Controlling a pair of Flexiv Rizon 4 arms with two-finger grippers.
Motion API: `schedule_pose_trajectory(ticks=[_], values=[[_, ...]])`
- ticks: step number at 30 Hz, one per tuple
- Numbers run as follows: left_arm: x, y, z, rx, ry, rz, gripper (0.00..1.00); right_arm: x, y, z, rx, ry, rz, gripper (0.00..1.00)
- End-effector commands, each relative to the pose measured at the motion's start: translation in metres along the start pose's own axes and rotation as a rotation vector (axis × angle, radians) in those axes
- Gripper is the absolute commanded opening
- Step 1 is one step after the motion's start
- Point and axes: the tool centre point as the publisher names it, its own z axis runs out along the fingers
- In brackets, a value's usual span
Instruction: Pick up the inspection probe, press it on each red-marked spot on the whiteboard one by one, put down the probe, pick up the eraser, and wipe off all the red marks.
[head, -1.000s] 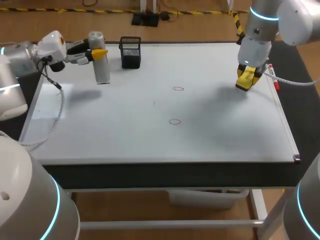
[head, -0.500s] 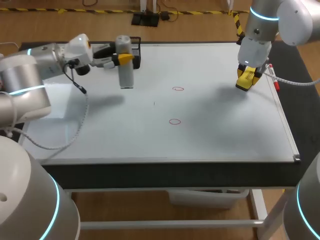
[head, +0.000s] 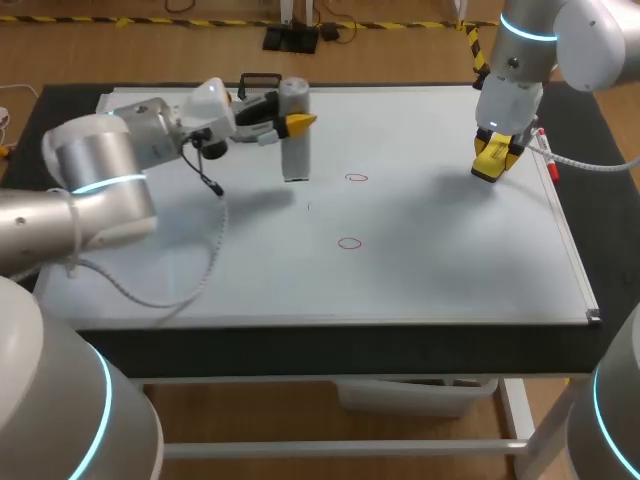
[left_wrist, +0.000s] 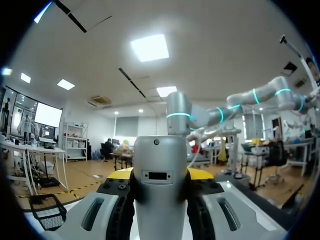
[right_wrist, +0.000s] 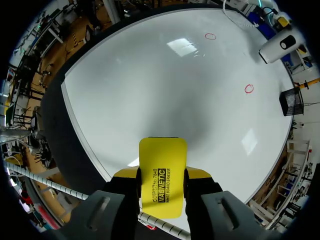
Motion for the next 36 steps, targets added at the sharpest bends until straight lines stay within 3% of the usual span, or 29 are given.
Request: schedule_pose_trajectory(ticks=[1,15,36], values=[[-0.001,0.01,0.025,0.013,-0.007,0.009,0.0,0.0,-0.001,0.0,0.001,0.003,-0.002,0.0],[-0.008,0.03,0.069,0.023,-0.012,0.024,0.0,0.0,-0.001,0.0,0.001,0.003,-0.002,0.0],[-0.013,0.05,0.097,0.012,-0.003,0.003,0.0,0.0,-0.001,0.0,0.001,0.003,-0.002,0.0]])
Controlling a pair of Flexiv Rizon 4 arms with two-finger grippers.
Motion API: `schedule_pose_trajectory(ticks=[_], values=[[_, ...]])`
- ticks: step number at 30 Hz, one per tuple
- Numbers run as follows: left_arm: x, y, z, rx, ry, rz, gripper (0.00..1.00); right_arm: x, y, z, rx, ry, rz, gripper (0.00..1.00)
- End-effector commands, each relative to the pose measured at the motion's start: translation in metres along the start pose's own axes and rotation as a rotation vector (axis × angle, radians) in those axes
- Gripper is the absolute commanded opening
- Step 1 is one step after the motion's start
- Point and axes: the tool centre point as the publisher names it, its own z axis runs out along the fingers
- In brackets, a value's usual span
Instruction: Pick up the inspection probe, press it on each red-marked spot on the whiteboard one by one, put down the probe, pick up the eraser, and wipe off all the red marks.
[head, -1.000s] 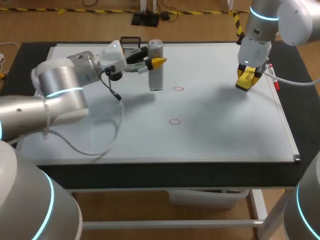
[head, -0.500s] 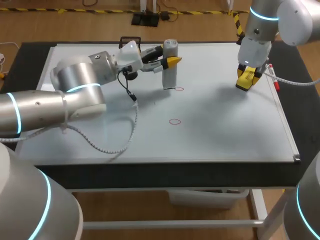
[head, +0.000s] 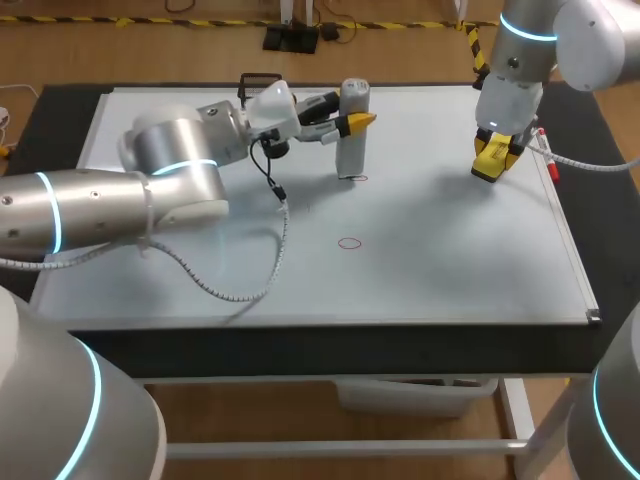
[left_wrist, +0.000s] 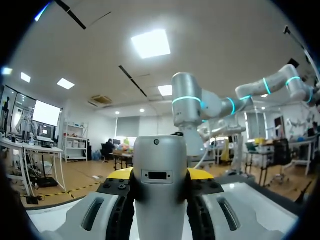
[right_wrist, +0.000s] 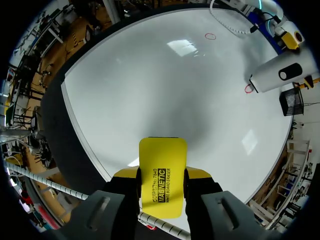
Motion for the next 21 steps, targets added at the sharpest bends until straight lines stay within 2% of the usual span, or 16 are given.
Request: schedule_pose_trajectory(ticks=[1,21], values=[[-0.001,0.006,0.008,0.006,0.007,0.002,0.0,0.0,-0.001,-0.001,0.001,0.003,-0.002,0.0],[0.0,0.022,0.013,-0.037,0.022,0.008,0.0,0.0,-0.001,-0.001,0.001,0.003,-0.002,0.0]])
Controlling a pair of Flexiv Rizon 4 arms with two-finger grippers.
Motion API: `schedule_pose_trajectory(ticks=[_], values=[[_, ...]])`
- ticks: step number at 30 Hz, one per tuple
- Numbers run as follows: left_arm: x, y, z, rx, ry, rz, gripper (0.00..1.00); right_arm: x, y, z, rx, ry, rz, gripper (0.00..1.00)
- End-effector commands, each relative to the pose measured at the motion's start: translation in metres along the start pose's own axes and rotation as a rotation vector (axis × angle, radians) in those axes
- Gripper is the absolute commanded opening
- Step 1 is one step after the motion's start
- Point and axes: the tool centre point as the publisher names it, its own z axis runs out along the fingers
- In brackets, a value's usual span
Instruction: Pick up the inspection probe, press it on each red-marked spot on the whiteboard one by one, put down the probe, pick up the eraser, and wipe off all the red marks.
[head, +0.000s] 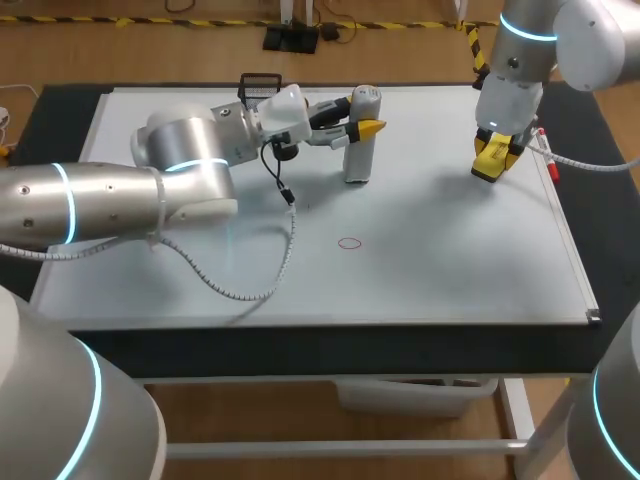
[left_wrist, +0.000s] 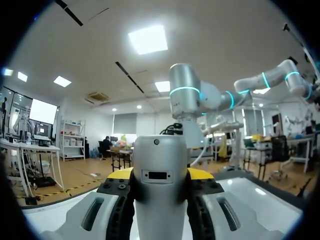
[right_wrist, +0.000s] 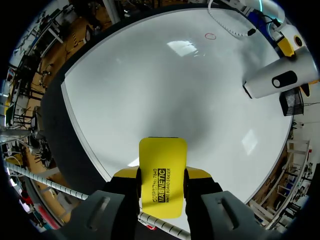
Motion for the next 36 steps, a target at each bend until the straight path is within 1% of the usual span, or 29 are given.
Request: schedule_pose_trajectory(ticks=[1,9,18,36], values=[[-0.0002,0.0021,0.0003,-0.003,-0.001,0.001,0.0,0.0,-0.0008,-0.0005,0.001,0.003,-0.002,0.0],[-0.0004,0.0061,-0.0041,-0.046,0.009,0.002,0.0,0.0,-0.0008,-0.0005,0.001,0.003,-0.002,0.0],[0.0018,0.0067,-0.0065,-0.098,0.024,0.011,0.0,0.0,-0.0008,-0.0005,0.001,0.003,-0.002,0.0],[0.0023,0.0059,-0.0063,-0.111,0.04,0.006,0.0,0.0,-0.0008,-0.0005,0.001,0.003,-0.002,0.0]])
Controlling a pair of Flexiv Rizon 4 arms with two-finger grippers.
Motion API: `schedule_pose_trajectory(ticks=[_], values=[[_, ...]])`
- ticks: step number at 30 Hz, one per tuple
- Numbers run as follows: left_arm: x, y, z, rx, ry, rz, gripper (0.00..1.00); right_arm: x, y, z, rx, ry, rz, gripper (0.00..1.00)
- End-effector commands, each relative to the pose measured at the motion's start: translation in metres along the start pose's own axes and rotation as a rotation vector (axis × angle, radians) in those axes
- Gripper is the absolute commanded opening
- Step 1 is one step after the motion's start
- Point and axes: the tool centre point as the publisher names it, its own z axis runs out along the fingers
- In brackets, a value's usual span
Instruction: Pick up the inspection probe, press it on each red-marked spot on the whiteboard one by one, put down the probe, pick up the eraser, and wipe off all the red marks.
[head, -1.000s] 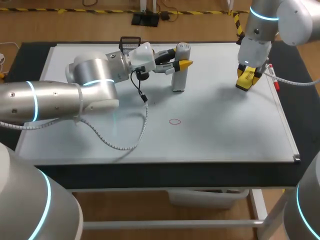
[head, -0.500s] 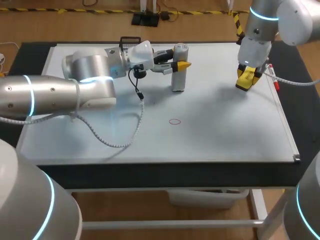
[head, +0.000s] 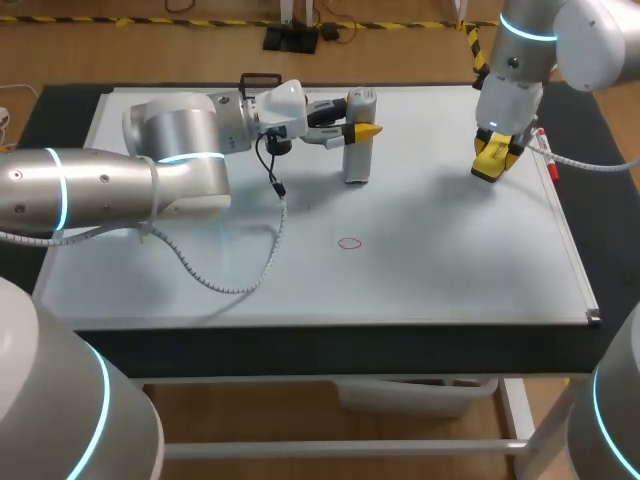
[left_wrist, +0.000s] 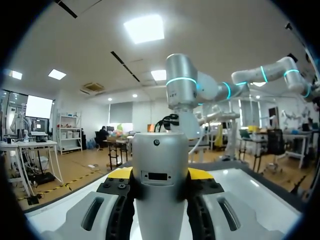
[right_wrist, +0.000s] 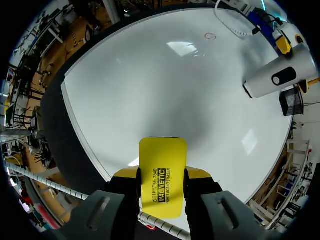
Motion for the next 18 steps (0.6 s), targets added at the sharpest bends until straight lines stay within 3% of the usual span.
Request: schedule_pose_trajectory(ticks=[1,8,18], values=[[-0.001,0.0,0.0,0.0,0.003,0.001,0.0,0.0,-0.001,-0.001,0.001,0.003,-0.002,0.0],[-0.001,-0.003,-0.002,0.012,0.003,0.002,0.0,0.0,-0.001,-0.001,0.001,0.003,-0.002,0.0],[0.001,-0.027,-0.01,0.042,0.021,0.032,0.0,0.0,-0.001,-0.001,0.001,0.003,-0.002,0.0]])
